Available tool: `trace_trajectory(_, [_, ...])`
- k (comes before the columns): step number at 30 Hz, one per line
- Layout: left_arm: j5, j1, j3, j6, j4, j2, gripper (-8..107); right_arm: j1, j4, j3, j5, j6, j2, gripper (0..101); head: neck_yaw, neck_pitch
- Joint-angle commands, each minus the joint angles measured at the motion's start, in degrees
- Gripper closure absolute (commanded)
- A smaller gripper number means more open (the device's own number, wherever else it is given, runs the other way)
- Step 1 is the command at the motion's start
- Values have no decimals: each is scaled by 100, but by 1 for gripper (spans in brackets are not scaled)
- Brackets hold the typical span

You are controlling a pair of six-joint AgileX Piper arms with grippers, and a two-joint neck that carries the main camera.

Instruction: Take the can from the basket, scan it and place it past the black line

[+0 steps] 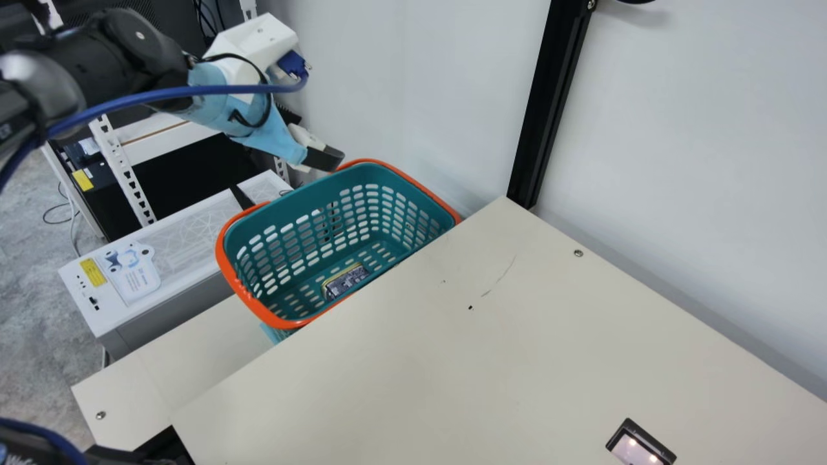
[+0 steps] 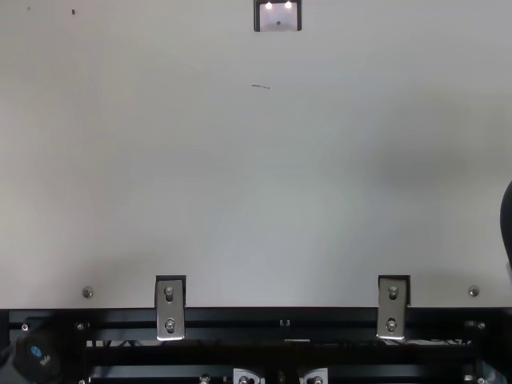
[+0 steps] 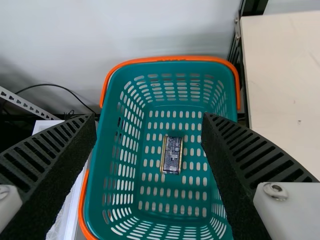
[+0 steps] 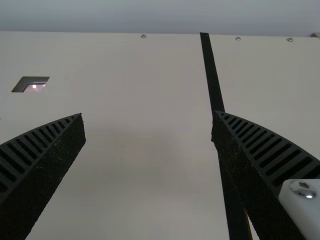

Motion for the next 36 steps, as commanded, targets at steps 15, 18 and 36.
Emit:
trace_trajectory(15, [-207,-504,-308,-798,1060,1452,9,0,0,0,0,0,0,0,182,-213])
trace_trajectory(18, [-282,-561,-274,-873,1171,1663,9,0,0,0,0,0,0,0,182,-213])
trace_trajectory(36, [-966,-561,-318,-882,1514,2939,9,0,0,0,0,0,0,0,182,-213])
